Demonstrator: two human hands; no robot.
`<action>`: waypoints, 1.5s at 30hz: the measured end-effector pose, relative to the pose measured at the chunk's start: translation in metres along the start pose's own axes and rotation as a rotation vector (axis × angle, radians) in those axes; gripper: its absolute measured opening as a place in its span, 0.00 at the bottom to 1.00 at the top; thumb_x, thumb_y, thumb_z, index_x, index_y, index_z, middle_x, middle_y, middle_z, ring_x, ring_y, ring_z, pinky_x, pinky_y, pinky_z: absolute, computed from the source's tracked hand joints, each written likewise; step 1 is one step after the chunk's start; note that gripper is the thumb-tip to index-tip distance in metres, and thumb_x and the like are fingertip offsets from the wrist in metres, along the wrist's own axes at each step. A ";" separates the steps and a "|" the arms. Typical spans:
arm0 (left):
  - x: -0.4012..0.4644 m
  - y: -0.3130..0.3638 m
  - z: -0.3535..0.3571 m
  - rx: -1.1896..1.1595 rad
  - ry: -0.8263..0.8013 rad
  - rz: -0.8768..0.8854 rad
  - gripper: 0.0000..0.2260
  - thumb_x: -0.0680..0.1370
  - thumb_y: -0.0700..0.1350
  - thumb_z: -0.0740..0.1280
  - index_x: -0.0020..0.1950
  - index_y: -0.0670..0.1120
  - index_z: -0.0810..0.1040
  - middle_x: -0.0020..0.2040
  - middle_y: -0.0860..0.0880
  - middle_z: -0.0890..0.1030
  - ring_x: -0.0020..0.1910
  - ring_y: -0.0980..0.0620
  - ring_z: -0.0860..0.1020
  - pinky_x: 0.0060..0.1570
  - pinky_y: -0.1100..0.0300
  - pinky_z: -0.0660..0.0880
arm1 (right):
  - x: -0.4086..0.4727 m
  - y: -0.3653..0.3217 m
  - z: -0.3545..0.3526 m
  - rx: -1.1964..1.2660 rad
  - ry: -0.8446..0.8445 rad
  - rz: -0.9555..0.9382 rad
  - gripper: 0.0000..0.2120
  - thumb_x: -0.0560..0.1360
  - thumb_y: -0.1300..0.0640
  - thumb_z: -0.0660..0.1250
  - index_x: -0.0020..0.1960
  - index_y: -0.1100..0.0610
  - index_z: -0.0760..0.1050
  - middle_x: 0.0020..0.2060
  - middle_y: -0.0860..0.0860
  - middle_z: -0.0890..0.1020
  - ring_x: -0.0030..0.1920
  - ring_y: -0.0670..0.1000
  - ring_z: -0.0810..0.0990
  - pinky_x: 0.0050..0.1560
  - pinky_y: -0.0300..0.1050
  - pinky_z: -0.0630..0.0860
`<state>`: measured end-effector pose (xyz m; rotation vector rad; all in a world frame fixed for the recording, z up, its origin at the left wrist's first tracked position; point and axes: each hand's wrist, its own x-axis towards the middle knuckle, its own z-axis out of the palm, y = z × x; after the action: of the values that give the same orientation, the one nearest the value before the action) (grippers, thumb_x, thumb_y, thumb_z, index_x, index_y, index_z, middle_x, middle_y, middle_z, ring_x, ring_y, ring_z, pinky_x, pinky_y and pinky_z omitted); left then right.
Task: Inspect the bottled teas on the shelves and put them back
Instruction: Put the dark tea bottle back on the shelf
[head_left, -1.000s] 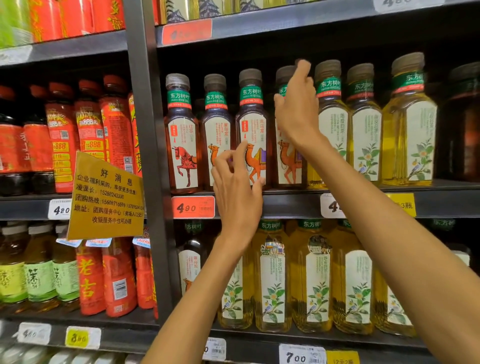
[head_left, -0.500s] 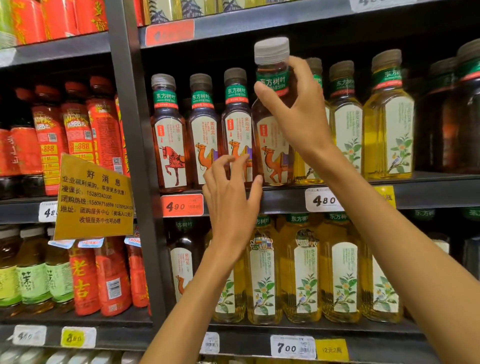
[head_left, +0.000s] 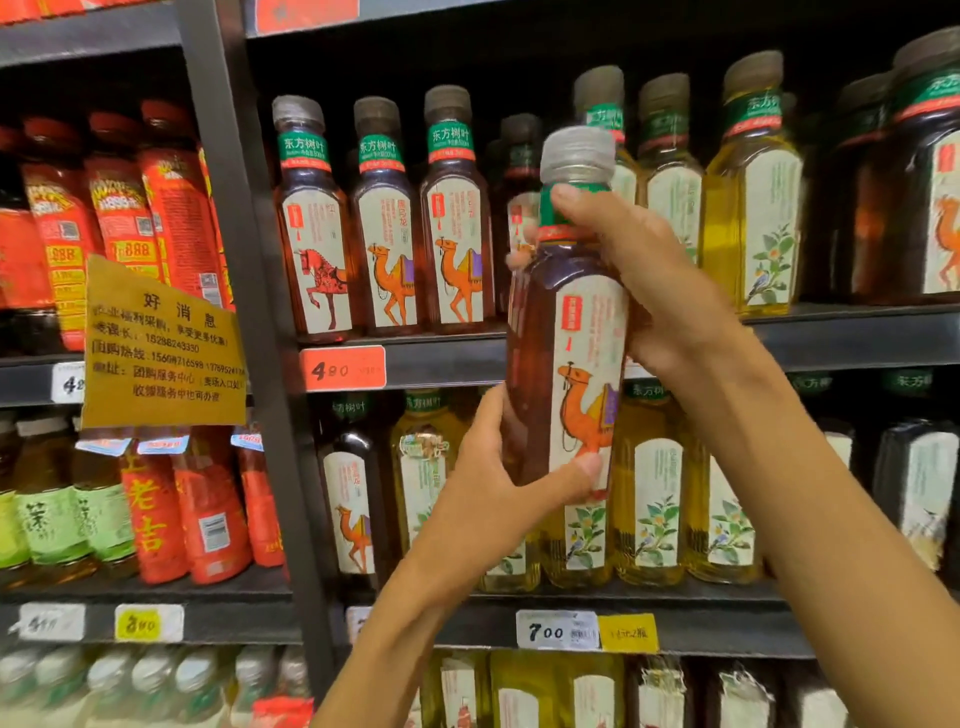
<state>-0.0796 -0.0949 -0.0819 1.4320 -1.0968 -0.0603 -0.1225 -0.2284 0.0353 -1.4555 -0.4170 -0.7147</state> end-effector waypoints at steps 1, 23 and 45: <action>-0.005 -0.004 0.001 -0.018 -0.027 -0.038 0.23 0.67 0.54 0.74 0.59 0.64 0.71 0.55 0.60 0.81 0.55 0.60 0.80 0.54 0.56 0.79 | -0.002 0.003 -0.004 0.041 -0.063 0.047 0.12 0.75 0.52 0.66 0.55 0.58 0.75 0.39 0.51 0.85 0.40 0.50 0.85 0.40 0.42 0.80; -0.073 -0.041 0.049 -1.145 -0.325 -0.587 0.32 0.71 0.64 0.68 0.63 0.39 0.75 0.49 0.39 0.81 0.43 0.42 0.81 0.45 0.50 0.78 | -0.073 0.077 -0.010 0.631 -0.073 0.396 0.11 0.73 0.53 0.65 0.51 0.57 0.69 0.34 0.53 0.78 0.31 0.49 0.79 0.35 0.41 0.78; -0.156 -0.086 0.043 -0.839 -0.089 -0.981 0.36 0.64 0.69 0.68 0.63 0.46 0.79 0.61 0.40 0.80 0.58 0.41 0.80 0.56 0.48 0.78 | -0.217 0.162 -0.036 0.878 0.644 0.553 0.10 0.67 0.52 0.70 0.44 0.56 0.73 0.33 0.53 0.78 0.32 0.49 0.78 0.35 0.41 0.80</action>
<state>-0.1428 -0.0482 -0.2478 1.0480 -0.2476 -1.1469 -0.1793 -0.2293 -0.2316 -0.4166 0.1784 -0.4158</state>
